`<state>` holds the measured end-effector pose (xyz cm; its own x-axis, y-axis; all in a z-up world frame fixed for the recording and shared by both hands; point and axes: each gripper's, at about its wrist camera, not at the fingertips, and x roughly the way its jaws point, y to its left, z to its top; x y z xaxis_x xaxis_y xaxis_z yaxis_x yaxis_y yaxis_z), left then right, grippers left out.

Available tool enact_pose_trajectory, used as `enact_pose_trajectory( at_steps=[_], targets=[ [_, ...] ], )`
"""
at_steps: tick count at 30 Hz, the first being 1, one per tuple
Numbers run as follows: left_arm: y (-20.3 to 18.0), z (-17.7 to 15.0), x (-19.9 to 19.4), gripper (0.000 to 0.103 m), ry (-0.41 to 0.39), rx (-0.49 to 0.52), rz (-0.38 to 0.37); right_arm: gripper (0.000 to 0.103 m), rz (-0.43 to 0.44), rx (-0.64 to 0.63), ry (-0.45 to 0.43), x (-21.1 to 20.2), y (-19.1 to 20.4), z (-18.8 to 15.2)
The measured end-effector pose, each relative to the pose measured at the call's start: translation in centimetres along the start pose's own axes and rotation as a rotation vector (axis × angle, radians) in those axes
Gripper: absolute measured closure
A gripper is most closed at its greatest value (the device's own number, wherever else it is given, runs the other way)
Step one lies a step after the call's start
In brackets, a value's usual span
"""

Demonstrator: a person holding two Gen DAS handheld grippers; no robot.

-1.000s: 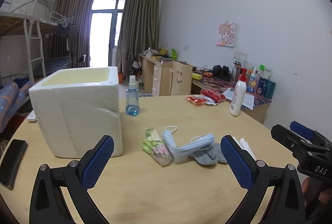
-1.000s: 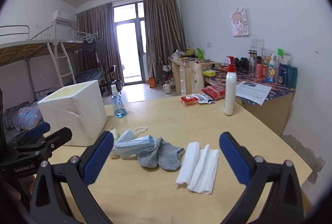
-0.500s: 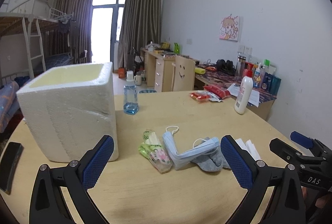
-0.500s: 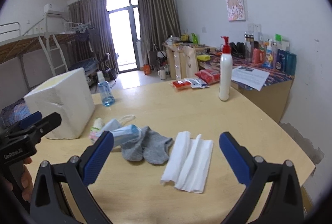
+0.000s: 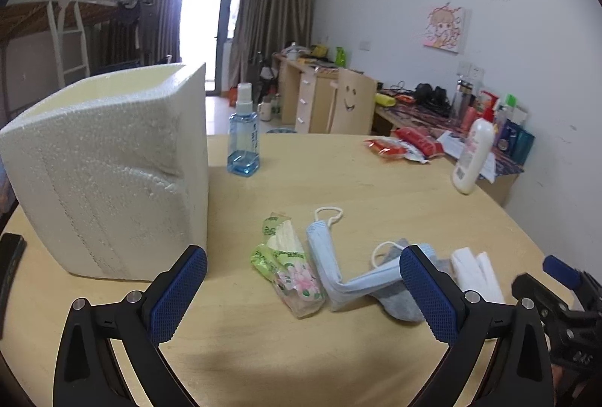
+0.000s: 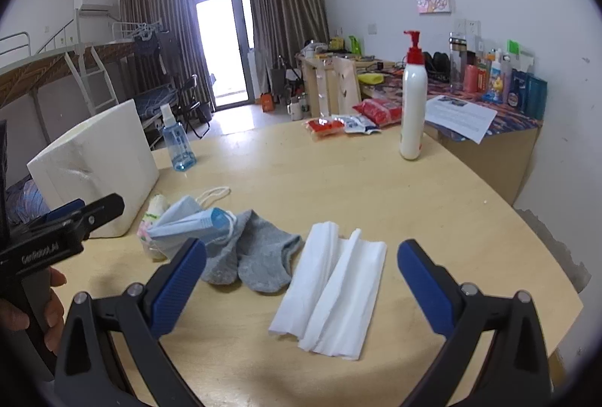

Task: Organize soft objects
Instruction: 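Grasp the pink-green tissue pack with the left tool while the right tool grasps the white wipes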

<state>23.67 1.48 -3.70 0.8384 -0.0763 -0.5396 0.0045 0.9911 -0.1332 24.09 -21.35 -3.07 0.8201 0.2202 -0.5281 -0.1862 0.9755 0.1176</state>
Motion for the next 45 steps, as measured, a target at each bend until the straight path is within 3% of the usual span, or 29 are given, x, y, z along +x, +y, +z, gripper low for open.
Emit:
enact_pose_trajectory(
  at_steps=[13, 19, 24, 28, 30, 32, 37, 40, 45],
  targets=[
    [0.8, 0.0, 4.6, 0.033, 0.101, -0.056, 0.074, 0.001, 0.030, -0.011, 0.078, 2.2, -0.5, -0.4],
    [1.3, -0.3, 6.0, 0.040, 0.151, -0.072, 0.095, 0.001, 0.054, -0.002, 0.116, 3.3, -1.0, -0.7],
    [1.4, -0.3, 7.0, 0.057, 0.185, -0.076, 0.114, 0.001, 0.073, 0.004, 0.125, 3.9, -1.3, -0.7],
    [1.8, -0.6, 7.7, 0.058, 0.212, -0.084, 0.135, 0.001, 0.081, -0.001, 0.146, 4.5, -1.5, -0.8],
    [1.7, -0.5, 7.8, 0.067, 0.209, -0.079, 0.145, 0.001, 0.080, -0.004, 0.161, 4.7, -1.6, -0.9],
    [1.4, -0.5, 8.0, 0.070, 0.210, -0.068, 0.146, 0.001, 0.078, -0.006, 0.168, 4.8, -1.7, -0.9],
    [1.0, -0.7, 8.2, 0.076, 0.214, -0.034, 0.150, 0.013, 0.042, -0.011, 0.211, 5.5, -2.0, -1.1],
    [1.0, -0.7, 8.1, 0.078, 0.213, -0.028, 0.145, 0.028, 0.008, -0.023, 0.238, 6.0, -2.1, -1.4],
    [1.0, -0.7, 8.2, 0.079, 0.217, -0.022, 0.140, 0.030, -0.045, -0.049, 0.267, 6.1, -2.1, -1.6]
  ],
)
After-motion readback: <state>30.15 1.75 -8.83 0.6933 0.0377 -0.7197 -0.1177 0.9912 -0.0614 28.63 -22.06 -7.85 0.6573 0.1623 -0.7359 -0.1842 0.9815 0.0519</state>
